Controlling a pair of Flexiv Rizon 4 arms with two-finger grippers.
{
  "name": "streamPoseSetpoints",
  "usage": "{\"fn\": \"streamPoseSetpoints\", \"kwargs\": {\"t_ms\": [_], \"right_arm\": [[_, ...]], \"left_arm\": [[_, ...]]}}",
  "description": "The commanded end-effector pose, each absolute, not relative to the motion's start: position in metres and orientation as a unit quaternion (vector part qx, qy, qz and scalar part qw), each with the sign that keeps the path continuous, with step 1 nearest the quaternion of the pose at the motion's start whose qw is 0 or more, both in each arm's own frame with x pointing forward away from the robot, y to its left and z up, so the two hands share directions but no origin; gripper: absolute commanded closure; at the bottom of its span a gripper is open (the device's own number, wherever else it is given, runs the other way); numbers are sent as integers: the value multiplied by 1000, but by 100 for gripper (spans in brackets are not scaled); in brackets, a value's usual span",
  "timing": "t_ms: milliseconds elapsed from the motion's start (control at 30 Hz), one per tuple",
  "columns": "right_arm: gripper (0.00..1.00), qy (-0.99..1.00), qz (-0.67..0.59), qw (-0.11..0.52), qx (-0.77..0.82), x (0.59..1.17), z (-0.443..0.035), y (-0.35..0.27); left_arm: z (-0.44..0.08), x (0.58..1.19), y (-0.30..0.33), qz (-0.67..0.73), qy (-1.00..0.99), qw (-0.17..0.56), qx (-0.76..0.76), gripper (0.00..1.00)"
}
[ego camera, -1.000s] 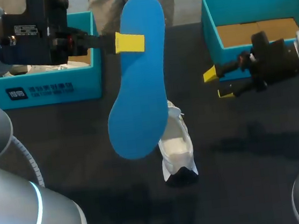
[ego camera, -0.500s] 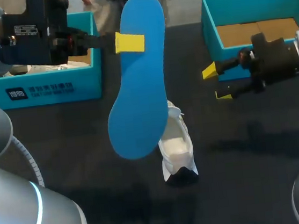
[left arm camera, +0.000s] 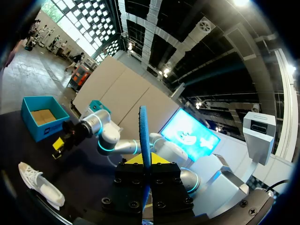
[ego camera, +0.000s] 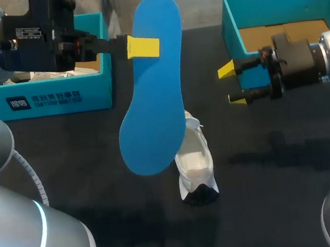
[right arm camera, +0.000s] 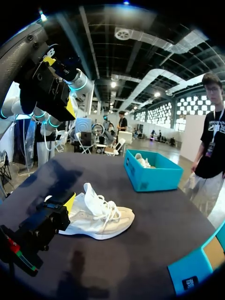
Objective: Take the shoe out of the shoebox, open the shoe tongue, remove and reinsert the insole, then place the shoe into the shoebox
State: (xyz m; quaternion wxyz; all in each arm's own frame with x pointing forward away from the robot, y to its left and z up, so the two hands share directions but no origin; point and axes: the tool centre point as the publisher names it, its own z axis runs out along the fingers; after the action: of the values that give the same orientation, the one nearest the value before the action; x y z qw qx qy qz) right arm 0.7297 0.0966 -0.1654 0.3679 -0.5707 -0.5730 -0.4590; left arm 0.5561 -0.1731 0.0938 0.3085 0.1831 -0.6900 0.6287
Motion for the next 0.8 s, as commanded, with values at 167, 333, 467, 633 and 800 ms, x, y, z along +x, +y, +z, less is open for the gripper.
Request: {"fn": "streamPoseSetpoints", "kwargs": {"t_ms": [167, 333, 467, 633, 800], "right_arm": [[0, -575, -455, 367, -573, 731, -163, 99], [0, -575, -455, 367, -573, 731, -163, 99], [0, -575, -455, 367, -573, 731, -163, 99], [0, -575, -455, 367, -573, 731, -163, 99], [0, -575, -455, 367, -573, 731, -163, 99]], "left_arm": [[89, 573, -175, 647, -673, 304, 192, 100], [78, 606, -182, 660, -678, 274, 174, 100], [70, 631, -184, 672, -686, 241, 139, 100], [66, 648, -185, 690, -702, 161, 66, 100], [70, 653, -181, 727, -683, 68, -32, 100]]}}
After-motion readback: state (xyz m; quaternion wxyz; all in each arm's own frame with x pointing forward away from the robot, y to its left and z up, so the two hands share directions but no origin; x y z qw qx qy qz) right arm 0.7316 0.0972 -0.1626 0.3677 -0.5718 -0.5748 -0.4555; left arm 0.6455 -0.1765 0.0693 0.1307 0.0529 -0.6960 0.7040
